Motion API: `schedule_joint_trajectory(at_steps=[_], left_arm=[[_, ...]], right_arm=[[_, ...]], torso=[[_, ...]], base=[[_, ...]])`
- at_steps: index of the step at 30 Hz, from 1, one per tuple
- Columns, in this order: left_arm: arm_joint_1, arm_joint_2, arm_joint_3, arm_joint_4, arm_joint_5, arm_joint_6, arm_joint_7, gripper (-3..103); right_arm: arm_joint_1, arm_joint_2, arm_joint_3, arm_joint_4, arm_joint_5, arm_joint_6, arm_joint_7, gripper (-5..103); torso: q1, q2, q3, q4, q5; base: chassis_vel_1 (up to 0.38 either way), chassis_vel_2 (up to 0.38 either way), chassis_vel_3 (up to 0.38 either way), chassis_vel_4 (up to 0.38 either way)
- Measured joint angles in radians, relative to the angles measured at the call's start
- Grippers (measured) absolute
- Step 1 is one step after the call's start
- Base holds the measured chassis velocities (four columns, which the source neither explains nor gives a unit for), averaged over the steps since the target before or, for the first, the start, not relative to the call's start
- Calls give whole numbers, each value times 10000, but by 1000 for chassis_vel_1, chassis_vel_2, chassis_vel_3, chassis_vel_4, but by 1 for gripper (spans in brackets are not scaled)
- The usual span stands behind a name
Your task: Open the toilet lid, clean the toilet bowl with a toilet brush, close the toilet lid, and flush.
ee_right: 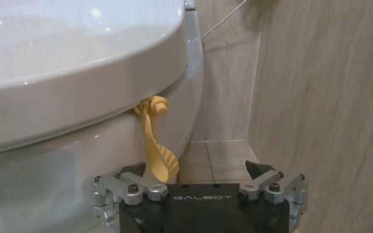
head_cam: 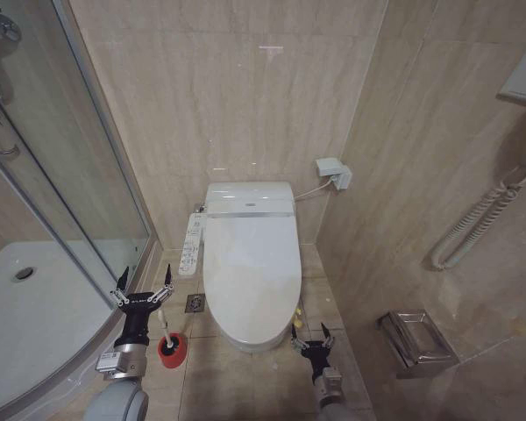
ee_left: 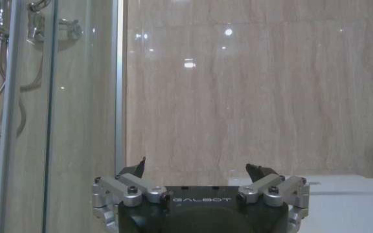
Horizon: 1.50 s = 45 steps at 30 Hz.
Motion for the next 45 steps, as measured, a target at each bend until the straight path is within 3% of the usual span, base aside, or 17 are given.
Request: schedule_joint_trajectory(at_steps=[10, 11, 18, 19, 26, 27, 32, 33, 45], left_arm=[[0, 0, 0, 0, 0, 0, 0, 100], [0, 1, 0, 0, 0, 0, 0, 100], [0, 0, 0, 0, 0, 0, 0, 100], [0, 0, 0, 0, 0, 0, 0, 100], [0, 0, 0, 0, 0, 0, 0, 100], [0, 0, 0, 0, 0, 0, 0, 100], [0, 1, 0, 0, 0, 0, 0, 100], [0, 0, 0, 0, 0, 0, 0, 100], [0, 1, 0, 0, 0, 0, 0, 100]], right_arm=[[336, 120, 188, -291, -80, 86, -52, 103], [361, 106, 194, -285, -51, 86, -52, 80], [344, 45, 210, -258, 10, 96, -82, 80], [331, 45, 210, -258, 13, 107, -90, 53], [296, 13, 215, -244, 24, 130, -104, 53], [296, 6, 220, -240, 27, 133, -106, 26], [277, -16, 228, -205, 73, 152, -134, 26], [269, -21, 229, -190, 117, 158, -142, 2], [116, -92, 389, 1169, 1087, -166, -64, 1]], torso=[[0, 0, 0, 2, 1], [0, 0, 0, 3, 2], [0, 0, 0, 1, 1], [0, 0, 0, 0, 1], [0, 0, 0, 0, 1], [0, 0, 0, 0, 1], [0, 0, 0, 1, 1], [0, 0, 0, 1, 1], [0, 0, 0, 2, 1]], base=[[0, 0, 0, 0], [0, 0, 0, 0], [0, 0, 0, 0], [0, 0, 0, 0], [0, 0, 0, 0], [0, 0, 0, 0], [0, 0, 0, 0], [0, 0, 0, 0], [0, 0, 0, 0]])
